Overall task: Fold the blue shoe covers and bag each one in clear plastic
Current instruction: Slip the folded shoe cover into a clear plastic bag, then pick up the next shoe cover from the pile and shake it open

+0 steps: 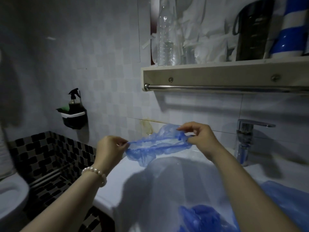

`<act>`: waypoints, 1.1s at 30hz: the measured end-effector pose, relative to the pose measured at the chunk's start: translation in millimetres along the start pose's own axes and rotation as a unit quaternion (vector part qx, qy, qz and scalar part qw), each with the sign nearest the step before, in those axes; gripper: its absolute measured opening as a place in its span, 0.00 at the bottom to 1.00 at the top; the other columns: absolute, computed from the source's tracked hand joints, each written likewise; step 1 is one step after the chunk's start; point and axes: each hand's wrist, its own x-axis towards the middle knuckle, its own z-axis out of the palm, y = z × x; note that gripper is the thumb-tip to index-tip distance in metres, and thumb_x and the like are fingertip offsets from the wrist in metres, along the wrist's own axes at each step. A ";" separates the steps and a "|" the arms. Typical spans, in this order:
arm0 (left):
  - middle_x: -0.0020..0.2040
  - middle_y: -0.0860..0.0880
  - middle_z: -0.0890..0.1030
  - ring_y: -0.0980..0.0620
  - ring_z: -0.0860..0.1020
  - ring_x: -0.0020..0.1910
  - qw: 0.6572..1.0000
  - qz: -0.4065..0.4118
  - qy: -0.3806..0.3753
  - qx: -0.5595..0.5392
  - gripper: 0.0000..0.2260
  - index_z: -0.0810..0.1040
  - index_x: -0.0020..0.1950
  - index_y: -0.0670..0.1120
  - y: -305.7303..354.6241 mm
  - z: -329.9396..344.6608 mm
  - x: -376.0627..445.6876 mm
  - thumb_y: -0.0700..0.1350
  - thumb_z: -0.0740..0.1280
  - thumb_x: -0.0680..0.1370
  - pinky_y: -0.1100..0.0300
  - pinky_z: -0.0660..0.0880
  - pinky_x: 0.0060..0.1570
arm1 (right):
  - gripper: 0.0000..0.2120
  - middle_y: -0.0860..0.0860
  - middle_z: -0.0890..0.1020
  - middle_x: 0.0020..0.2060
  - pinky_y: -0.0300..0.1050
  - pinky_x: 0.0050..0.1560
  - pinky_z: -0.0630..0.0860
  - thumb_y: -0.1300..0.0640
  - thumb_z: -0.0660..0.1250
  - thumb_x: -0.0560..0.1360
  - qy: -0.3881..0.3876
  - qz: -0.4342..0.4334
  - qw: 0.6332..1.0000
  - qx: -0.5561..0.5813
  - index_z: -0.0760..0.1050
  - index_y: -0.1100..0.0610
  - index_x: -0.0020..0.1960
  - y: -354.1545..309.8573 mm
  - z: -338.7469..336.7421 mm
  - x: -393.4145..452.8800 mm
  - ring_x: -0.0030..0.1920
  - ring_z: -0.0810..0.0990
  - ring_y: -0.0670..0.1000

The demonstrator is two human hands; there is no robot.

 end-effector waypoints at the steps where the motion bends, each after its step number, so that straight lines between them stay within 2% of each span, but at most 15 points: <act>1: 0.37 0.45 0.83 0.50 0.78 0.36 1.000 0.013 -0.003 0.007 0.05 0.85 0.45 0.42 3.4 -1.6 -0.4 0.42 0.71 0.74 0.62 0.69 0.39 | 0.25 0.47 0.79 0.41 0.34 0.38 0.72 0.79 0.62 0.61 -0.028 -0.018 0.998 -0.049 0.80 0.50 0.39 -2.9 8.4 0.0 0.40 0.78 0.43; 3: 0.38 0.45 0.84 0.48 0.79 0.37 0.999 0.047 -0.002 0.020 0.05 0.85 0.45 0.42 8.8 -2.9 -2.2 0.41 0.70 0.74 0.62 0.70 0.40 | 0.22 0.46 0.77 0.41 0.32 0.39 0.71 0.76 0.65 0.64 -0.046 -0.046 0.989 -0.135 0.81 0.49 0.38 -8.0 25.0 -1.1 0.41 0.76 0.44; 6: 0.40 0.45 0.84 0.47 0.80 0.39 0.998 0.064 -0.004 0.010 0.05 0.85 0.45 0.42 17.3 -4.9 -4.5 0.39 0.69 0.75 0.63 0.70 0.41 | 0.07 0.44 0.75 0.32 0.39 0.38 0.70 0.60 0.72 0.68 -0.029 -0.013 0.973 -0.230 0.79 0.52 0.33 -13.6 38.2 -2.8 0.35 0.74 0.46; 8: 0.39 0.45 0.84 0.48 0.80 0.38 0.998 0.068 -0.008 0.005 0.06 0.85 0.45 0.42 20.6 -5.9 -4.6 0.38 0.68 0.75 0.67 0.69 0.38 | 0.15 0.46 0.71 0.25 0.41 0.34 0.67 0.51 0.70 0.70 -0.066 0.060 0.953 -0.289 0.74 0.54 0.28 -11.5 39.0 -3.9 0.29 0.69 0.48; 9: 0.38 0.45 0.84 0.50 0.80 0.37 0.998 0.067 -0.012 0.006 0.06 0.85 0.45 0.42 22.5 -6.7 -5.0 0.37 0.68 0.75 0.70 0.67 0.35 | 0.16 0.46 0.71 0.25 0.41 0.34 0.67 0.48 0.70 0.71 -0.087 0.085 0.944 -0.308 0.74 0.55 0.28 -10.2 38.7 -4.6 0.29 0.69 0.48; 11: 0.37 0.46 0.84 0.51 0.80 0.38 0.998 0.065 -0.014 -0.001 0.05 0.85 0.45 0.41 25.7 -7.5 -4.6 0.37 0.69 0.74 0.71 0.66 0.33 | 0.13 0.46 0.77 0.31 0.41 0.38 0.71 0.43 0.70 0.69 -0.108 0.107 0.937 -0.314 0.78 0.53 0.36 -9.1 39.3 -6.7 0.33 0.74 0.48; 14: 0.38 0.46 0.84 0.52 0.79 0.37 0.998 0.057 -0.006 -0.017 0.06 0.85 0.45 0.41 30.1 -7.1 -3.1 0.37 0.69 0.73 0.71 0.66 0.32 | 0.16 0.46 0.80 0.38 0.43 0.41 0.74 0.40 0.74 0.64 -0.119 0.089 0.952 -0.268 0.78 0.50 0.43 -11.8 47.0 -11.8 0.39 0.77 0.48; 16: 0.37 0.47 0.83 0.53 0.78 0.38 0.998 0.064 -0.003 -0.016 0.06 0.85 0.46 0.41 30.9 -5.3 -2.2 0.37 0.69 0.73 0.75 0.66 0.31 | 0.15 0.47 0.78 0.37 0.43 0.36 0.71 0.44 0.74 0.64 -0.129 0.062 0.941 -0.306 0.75 0.51 0.41 -12.0 57.1 -15.2 0.37 0.76 0.50; 19: 0.42 0.45 0.84 0.54 0.77 0.40 0.997 0.076 -0.007 -0.005 0.06 0.85 0.47 0.41 28.2 -4.1 -1.8 0.37 0.69 0.73 0.78 0.65 0.34 | 0.07 0.50 0.77 0.35 0.43 0.36 0.70 0.59 0.67 0.68 -0.115 0.028 0.917 -0.382 0.69 0.52 0.35 -9.5 66.8 -16.1 0.39 0.76 0.54; 23: 0.45 0.45 0.85 0.50 0.81 0.45 0.996 0.080 -0.016 0.037 0.06 0.85 0.48 0.41 15.9 -7.9 -0.2 0.38 0.70 0.74 0.73 0.64 0.40 | 0.11 0.53 0.79 0.31 0.48 0.35 0.81 0.70 0.64 0.64 -0.107 0.078 0.937 -0.323 0.73 0.55 0.31 -3.2 51.3 -10.2 0.34 0.81 0.55; 25: 0.45 0.46 0.85 0.49 0.81 0.45 0.993 0.081 -0.022 0.077 0.06 0.85 0.48 0.44 6.3 -11.6 2.4 0.40 0.71 0.73 0.68 0.67 0.41 | 0.11 0.54 0.79 0.29 0.50 0.34 0.82 0.73 0.65 0.63 -0.101 0.105 0.942 -0.301 0.75 0.57 0.30 -0.6 39.5 -6.9 0.31 0.82 0.54; 27: 0.42 0.46 0.85 0.45 0.81 0.44 0.983 0.096 -0.020 0.155 0.05 0.85 0.45 0.48 -3.8 -17.6 4.6 0.42 0.71 0.72 0.62 0.69 0.39 | 0.12 0.55 0.79 0.27 0.47 0.30 0.80 0.75 0.67 0.63 -0.092 0.131 0.952 -0.262 0.75 0.60 0.30 1.1 28.5 -4.3 0.26 0.81 0.53; 30: 0.33 0.43 0.81 0.39 0.79 0.34 0.962 0.186 -0.001 0.202 0.03 0.82 0.37 0.44 -18.5 -26.5 8.5 0.37 0.72 0.67 0.60 0.67 0.32 | 0.12 0.58 0.76 0.27 0.40 0.25 0.75 0.78 0.67 0.64 -0.063 0.138 0.977 -0.148 0.74 0.63 0.31 -4.6 12.1 -2.9 0.22 0.77 0.51; 32: 0.28 0.44 0.76 0.41 0.74 0.25 0.936 0.290 -0.014 0.199 0.10 0.74 0.35 0.43 -30.3 -31.2 9.4 0.33 0.74 0.64 0.60 0.64 0.26 | 0.14 0.59 0.75 0.29 0.39 0.23 0.72 0.80 0.67 0.64 -0.038 0.129 0.988 -0.076 0.72 0.63 0.31 -9.6 0.4 -4.1 0.22 0.75 0.51; 33: 0.29 0.45 0.74 0.41 0.72 0.24 0.916 0.345 -0.032 0.202 0.13 0.70 0.37 0.44 -35.1 -34.0 7.8 0.34 0.73 0.65 0.60 0.64 0.23 | 0.15 0.58 0.75 0.30 0.39 0.23 0.70 0.80 0.66 0.64 -0.039 0.122 0.990 -0.055 0.73 0.62 0.30 -11.3 -5.3 -4.6 0.22 0.74 0.50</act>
